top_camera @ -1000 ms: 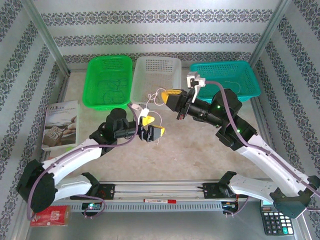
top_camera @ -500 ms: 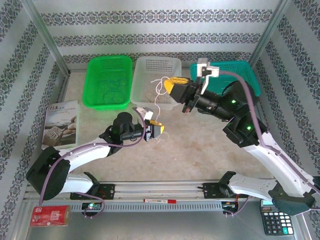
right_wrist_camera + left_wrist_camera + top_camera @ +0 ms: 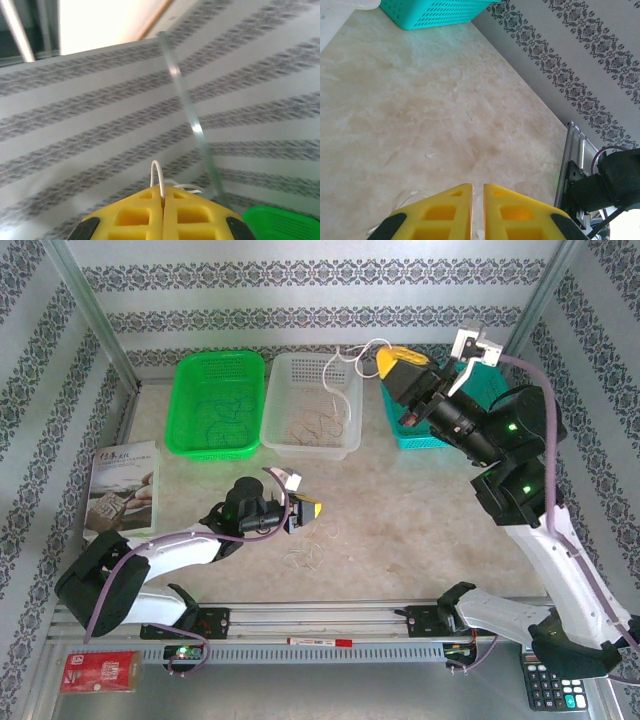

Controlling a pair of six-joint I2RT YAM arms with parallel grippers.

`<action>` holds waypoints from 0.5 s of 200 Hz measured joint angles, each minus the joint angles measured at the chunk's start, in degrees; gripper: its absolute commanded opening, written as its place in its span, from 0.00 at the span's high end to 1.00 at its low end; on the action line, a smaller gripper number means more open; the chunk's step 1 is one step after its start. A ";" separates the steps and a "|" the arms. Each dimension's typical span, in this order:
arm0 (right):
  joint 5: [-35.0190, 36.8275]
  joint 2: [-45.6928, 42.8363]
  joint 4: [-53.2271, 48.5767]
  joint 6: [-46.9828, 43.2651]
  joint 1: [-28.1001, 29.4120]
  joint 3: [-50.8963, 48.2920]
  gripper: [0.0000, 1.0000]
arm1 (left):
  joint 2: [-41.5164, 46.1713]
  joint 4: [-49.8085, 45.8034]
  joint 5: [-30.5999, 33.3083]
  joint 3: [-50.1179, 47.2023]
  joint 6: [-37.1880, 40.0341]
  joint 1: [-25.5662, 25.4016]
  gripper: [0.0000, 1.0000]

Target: Untangle the cables

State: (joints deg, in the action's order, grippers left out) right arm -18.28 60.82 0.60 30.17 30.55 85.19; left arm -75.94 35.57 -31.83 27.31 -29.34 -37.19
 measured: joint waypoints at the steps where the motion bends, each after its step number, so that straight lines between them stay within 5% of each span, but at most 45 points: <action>1: 0.33 -0.02 0.02 0.02 -0.31 -0.33 1.00 | 0.09 0.00 0.00 0.00 -0.13 0.00 0.86; 46: 9.27 2.95 0.04 0.11 -10.86 -11.89 1.00 | 5.86 -0.61 1.33 -0.04 -2.01 0.00 0.83; 100: 13.38 20.11 1.36 3.10 -24.35 -13.64 1.00 | 11.80 -6.19 4.13 2.89 -3.65 0.00 0.79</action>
State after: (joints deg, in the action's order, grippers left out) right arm -4.91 80.93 1.96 33.28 6.20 71.55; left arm -64.14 29.39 -27.70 30.20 -32.99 -37.19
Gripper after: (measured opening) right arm 0.042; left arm 0.191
